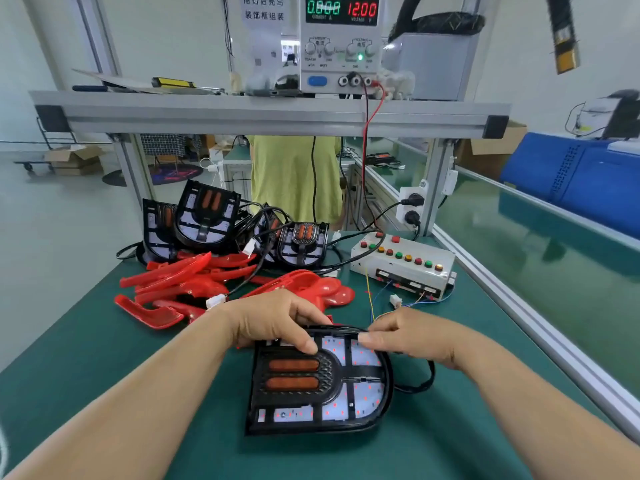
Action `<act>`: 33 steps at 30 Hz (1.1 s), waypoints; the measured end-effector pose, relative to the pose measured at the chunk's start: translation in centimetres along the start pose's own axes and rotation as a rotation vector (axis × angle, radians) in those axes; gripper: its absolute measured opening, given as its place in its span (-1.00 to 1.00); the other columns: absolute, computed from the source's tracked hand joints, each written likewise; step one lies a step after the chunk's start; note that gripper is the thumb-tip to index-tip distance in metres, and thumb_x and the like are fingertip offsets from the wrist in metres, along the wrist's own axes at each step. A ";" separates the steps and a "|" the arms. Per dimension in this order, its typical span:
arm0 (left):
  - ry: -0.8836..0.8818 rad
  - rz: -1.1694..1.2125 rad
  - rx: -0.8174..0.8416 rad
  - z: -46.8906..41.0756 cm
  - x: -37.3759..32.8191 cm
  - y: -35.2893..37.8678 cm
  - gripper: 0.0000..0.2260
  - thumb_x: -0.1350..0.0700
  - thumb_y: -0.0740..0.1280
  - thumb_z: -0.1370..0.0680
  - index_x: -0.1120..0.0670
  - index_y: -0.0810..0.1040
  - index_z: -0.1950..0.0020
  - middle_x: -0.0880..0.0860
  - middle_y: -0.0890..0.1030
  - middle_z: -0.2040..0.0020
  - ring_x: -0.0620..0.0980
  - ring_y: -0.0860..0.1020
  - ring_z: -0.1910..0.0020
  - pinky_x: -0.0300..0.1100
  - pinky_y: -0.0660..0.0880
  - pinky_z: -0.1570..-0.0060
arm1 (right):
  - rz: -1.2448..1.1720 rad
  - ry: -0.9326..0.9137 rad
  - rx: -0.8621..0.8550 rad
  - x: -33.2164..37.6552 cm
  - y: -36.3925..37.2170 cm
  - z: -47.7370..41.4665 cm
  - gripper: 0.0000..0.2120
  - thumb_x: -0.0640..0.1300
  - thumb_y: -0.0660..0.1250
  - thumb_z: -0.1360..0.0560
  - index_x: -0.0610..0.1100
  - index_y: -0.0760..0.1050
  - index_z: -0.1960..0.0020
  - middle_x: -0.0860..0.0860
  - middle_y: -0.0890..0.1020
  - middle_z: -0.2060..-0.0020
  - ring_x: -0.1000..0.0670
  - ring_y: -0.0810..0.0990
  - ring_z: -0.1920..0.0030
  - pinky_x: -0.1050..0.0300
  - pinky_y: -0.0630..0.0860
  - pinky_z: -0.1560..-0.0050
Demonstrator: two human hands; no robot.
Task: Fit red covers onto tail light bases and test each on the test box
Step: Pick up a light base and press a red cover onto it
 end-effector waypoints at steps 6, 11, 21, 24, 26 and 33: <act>-0.014 -0.171 -0.036 -0.7 0.2 -0.6 -0.61 -0.06 0.53 -0.28 -0.18 0.69 -0.10 -0.11 0.71 -0.03 -0.08 0.67 -0.02 -0.22 0.56 0.00 | -0.102 -0.023 -0.126 -0.9 1.3 -0.7 -0.58 0.10 0.41 -0.52 -0.30 0.54 0.09 -0.02 0.48 0.31 0.06 0.39 0.28 0.12 0.30 0.19; 0.014 -0.422 -0.128 -0.7 -0.5 -1.8 -0.68 -0.11 0.50 -0.37 -0.19 0.68 -0.12 -0.18 0.56 -0.05 -0.16 0.54 -0.06 -0.18 0.46 -0.17 | -0.413 0.005 -0.097 -1.3 1.8 -1.4 -0.89 -0.15 0.41 -0.54 -0.15 0.65 -0.03 0.00 0.69 0.20 0.10 0.61 0.24 0.26 0.51 0.22; 0.040 -0.595 -0.233 -0.3 -1.0 -3.1 -0.77 -0.12 0.48 -0.45 -0.14 0.67 -0.09 -0.22 0.58 -0.08 -0.23 0.53 -0.10 -0.14 0.44 -0.23 | -0.371 0.061 -0.030 -0.2 1.9 -3.1 -0.83 -0.22 0.28 -0.61 -0.07 0.61 -0.11 0.11 0.68 0.28 0.21 0.58 0.38 0.37 0.43 0.44; 0.102 -0.397 -0.466 0.5 -1.4 -5.8 -0.84 -0.18 0.46 -0.43 -0.19 0.69 0.04 -0.28 0.64 0.03 -0.34 0.57 0.02 -0.27 0.47 -0.09 | -0.356 0.059 -0.014 0.2 1.4 -3.4 -0.82 -0.22 0.28 -0.62 -0.06 0.62 -0.13 0.11 0.69 0.25 0.21 0.60 0.36 0.36 0.45 0.43; 0.111 -0.344 -0.710 1.5 -1.4 -8.3 -0.90 -0.13 0.41 -0.50 -0.16 0.69 0.11 -0.27 0.66 0.12 -0.33 0.58 0.11 -0.29 0.49 0.04 | -0.359 0.060 -0.004 0.3 1.2 -3.5 -0.81 -0.22 0.28 -0.62 -0.05 0.62 -0.14 0.11 0.69 0.23 0.21 0.61 0.35 0.36 0.46 0.43; -0.253 -0.529 -0.545 1.1 3.7 -10.2 -0.67 -0.30 0.34 -0.50 -0.06 0.63 0.13 -0.14 0.64 0.18 -0.16 0.60 0.24 -0.22 0.56 0.13 | -0.350 0.065 0.004 0.1 1.0 -3.7 -0.80 -0.20 0.28 -0.62 -0.02 0.59 -0.18 0.10 0.71 0.19 0.18 0.65 0.28 0.30 0.52 0.38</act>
Point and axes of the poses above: each hand's wrist, its own z-axis away from the middle knuckle, its own y-axis out of the palm, x = y × z, the point moved 8 cm from there along -z, towards the middle knuckle
